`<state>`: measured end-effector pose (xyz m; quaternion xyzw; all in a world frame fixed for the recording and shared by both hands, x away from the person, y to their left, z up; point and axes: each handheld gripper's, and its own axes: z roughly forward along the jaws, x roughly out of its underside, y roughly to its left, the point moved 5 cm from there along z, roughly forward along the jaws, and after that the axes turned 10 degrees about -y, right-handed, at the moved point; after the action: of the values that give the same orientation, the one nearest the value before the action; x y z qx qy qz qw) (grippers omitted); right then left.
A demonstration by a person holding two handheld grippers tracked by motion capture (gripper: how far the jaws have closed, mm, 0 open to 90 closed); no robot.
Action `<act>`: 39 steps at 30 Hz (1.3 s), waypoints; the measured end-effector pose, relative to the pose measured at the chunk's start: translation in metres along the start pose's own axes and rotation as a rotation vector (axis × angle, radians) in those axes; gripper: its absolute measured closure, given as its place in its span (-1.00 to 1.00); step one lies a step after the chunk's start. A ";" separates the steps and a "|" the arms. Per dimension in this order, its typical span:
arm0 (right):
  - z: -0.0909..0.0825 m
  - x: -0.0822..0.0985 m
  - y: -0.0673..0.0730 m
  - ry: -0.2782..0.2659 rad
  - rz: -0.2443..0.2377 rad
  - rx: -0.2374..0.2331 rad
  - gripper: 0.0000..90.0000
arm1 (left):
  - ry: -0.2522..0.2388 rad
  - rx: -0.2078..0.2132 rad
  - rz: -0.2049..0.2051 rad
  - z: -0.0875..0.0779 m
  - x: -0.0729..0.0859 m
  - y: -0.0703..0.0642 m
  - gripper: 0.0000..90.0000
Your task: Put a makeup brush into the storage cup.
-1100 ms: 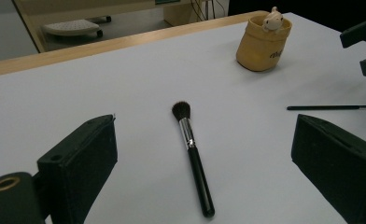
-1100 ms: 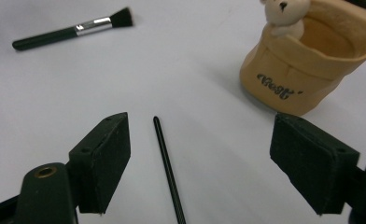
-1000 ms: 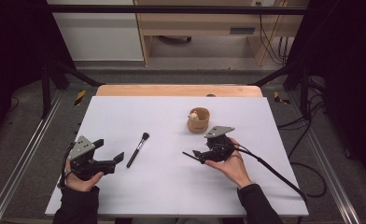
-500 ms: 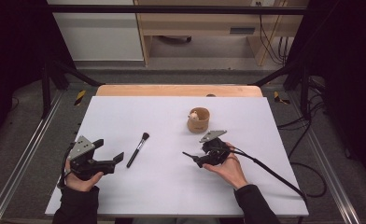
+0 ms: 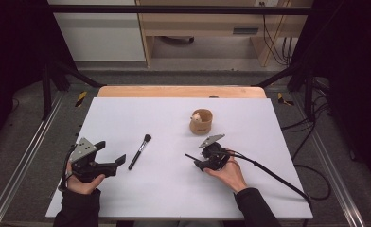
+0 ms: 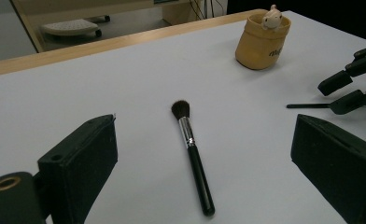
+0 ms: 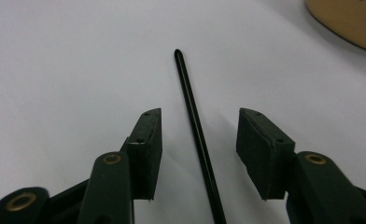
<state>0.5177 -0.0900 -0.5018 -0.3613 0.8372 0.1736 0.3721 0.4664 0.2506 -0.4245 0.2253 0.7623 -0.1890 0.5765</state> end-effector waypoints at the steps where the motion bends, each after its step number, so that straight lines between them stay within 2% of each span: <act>1: 0.000 0.001 0.000 0.008 -0.006 0.000 0.18 | 0.001 0.001 0.001 0.000 0.000 0.000 -0.86; 3: 0.002 0.002 0.001 0.025 -0.003 0.004 0.24 | 0.000 0.002 0.002 0.000 0.000 0.000 -0.85; 14: 0.002 0.004 0.000 0.024 -0.019 0.021 0.56 | 0.007 0.003 0.008 0.002 0.000 -0.002 -0.85; 24: 0.002 0.005 -0.001 0.026 0.002 0.024 0.83 | 0.009 0.006 0.007 0.002 0.001 -0.003 -0.85; 39: 0.001 0.004 -0.001 0.031 0.066 0.034 0.87 | 0.014 0.010 0.009 0.004 0.002 -0.005 -0.85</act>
<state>0.5174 -0.0922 -0.5060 -0.3298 0.8571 0.1659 0.3592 0.4662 0.2449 -0.4271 0.2331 0.7644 -0.1885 0.5708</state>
